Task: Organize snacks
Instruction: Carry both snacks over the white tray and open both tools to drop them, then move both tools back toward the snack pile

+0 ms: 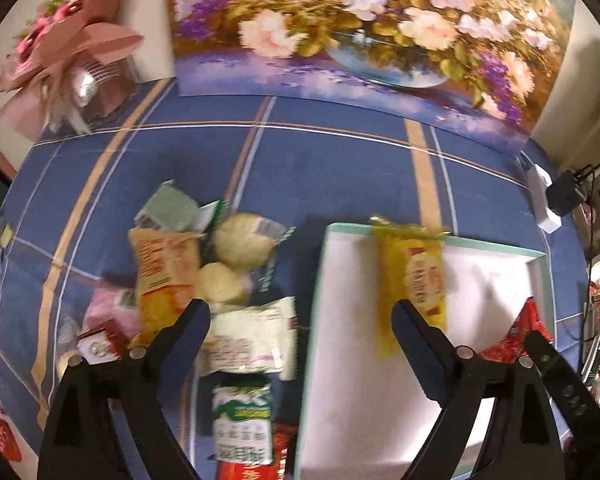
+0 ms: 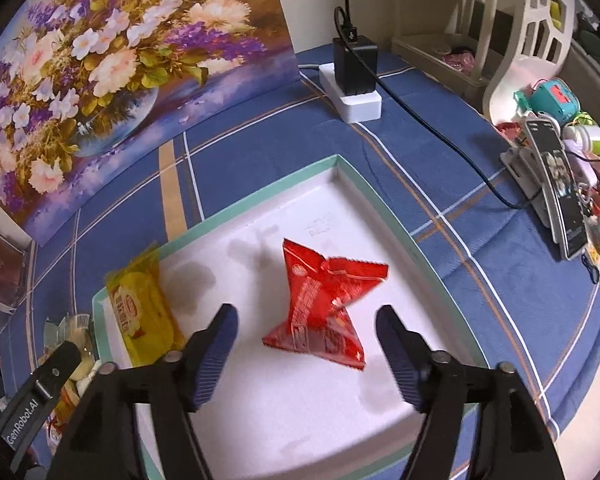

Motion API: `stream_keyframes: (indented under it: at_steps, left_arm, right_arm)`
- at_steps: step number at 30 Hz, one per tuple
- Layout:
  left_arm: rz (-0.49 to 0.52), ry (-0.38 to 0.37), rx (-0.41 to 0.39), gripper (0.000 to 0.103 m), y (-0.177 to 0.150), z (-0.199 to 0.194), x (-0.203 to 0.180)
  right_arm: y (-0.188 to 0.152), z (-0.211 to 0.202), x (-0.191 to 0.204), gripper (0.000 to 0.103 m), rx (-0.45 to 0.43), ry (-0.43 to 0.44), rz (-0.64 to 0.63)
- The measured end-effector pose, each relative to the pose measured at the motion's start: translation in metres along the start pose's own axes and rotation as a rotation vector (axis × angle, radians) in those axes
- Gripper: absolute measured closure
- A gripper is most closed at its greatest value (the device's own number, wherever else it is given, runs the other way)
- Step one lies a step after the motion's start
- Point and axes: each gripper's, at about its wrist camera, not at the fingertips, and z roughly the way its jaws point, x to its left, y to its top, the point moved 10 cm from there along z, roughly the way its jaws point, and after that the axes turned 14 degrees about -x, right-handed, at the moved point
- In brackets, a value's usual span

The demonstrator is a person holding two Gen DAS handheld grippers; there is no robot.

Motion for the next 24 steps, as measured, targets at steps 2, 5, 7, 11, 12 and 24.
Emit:
stream_keyframes:
  at_steps: [2,5,7,11,12,24]
  left_arm:
    - [-0.004,0.024,-0.010,0.010,-0.005,-0.004,0.011]
    - [-0.007,0.060,-0.048,0.010,-0.009,-0.012,0.025]
    - [0.003,0.075,-0.070,0.001,-0.012,-0.018,0.033]
    - [-0.017,0.079,-0.109,0.000,-0.019,-0.032,0.050]
    - [-0.026,0.080,-0.109,0.000,-0.021,-0.034,0.054]
    - [-0.087,0.164,-0.160,0.000,-0.037,-0.084,0.097]
  right_arm:
    - [-0.004,-0.006,-0.001,0.018,-0.002,0.001,-0.011]
    - [-0.011,-0.015,0.001,0.006,-0.007,0.009,-0.027]
    - [-0.016,-0.023,0.006,0.000,-0.015,0.023,-0.037]
    - [-0.021,-0.038,0.015,0.000,-0.031,0.039,-0.079]
    - [-0.022,-0.042,0.017,0.000,-0.040,0.043,-0.084]
    - [-0.048,-0.081,0.045,0.000,-0.068,0.133,-0.101]
